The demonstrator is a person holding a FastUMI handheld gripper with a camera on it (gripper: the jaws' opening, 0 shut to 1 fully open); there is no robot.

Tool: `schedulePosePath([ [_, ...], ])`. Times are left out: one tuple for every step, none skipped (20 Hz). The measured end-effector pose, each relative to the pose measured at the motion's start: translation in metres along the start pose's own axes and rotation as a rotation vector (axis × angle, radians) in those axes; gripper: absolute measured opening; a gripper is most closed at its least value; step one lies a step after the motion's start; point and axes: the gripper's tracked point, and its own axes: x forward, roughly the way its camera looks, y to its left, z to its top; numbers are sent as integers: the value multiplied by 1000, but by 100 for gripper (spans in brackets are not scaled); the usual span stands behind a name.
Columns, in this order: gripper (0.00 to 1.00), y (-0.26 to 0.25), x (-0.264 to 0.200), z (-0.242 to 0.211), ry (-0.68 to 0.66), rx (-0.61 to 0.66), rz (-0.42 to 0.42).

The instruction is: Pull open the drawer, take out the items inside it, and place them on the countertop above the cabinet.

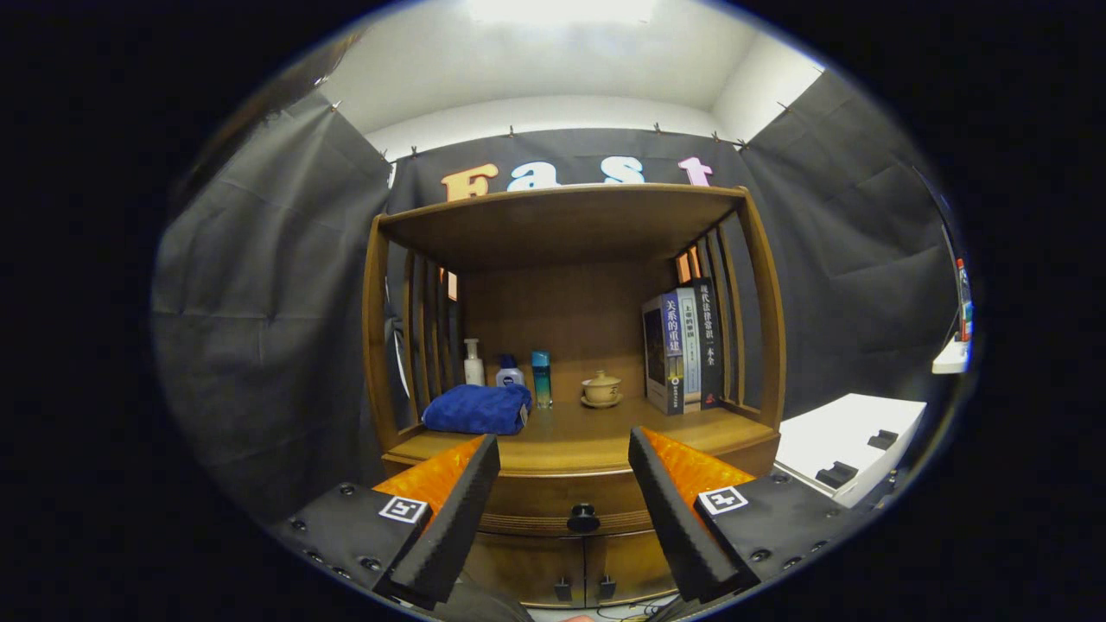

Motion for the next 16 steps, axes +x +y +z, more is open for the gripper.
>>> schedulePosePath([
  [98, -4, 10, -5, -9, -18, -6],
  [98, -9, 18, -16, 4, -26, -19],
  [98, -12, 28, -28, 20, -20, -27],
  [98, -13, 36, -42, 40, -6, -29],
  [98, -13, 46, -55, 57, 12, -27],
  [98, -13, 54, -71, 84, 23, -18],
  [98, -12, 61, -88, 113, 22, -8],
  [98, -13, 67, -106, 149, 8, -4],
  [98, -15, 72, -123, 176, -7, -6],
  [99, -17, 75, -137, 198, -21, -14],
  [99, -20, 79, -149, 206, -30, -27],
  [99, -23, 84, -158, 203, -34, -38],
  [99, -26, 88, -168, 207, -40, -37],
  [99, -28, 90, -179, 220, -44, -35],
  [99, -29, 91, -190, 236, -40, -32],
  [99, -27, 90, -199, 252, -31, -26],
])
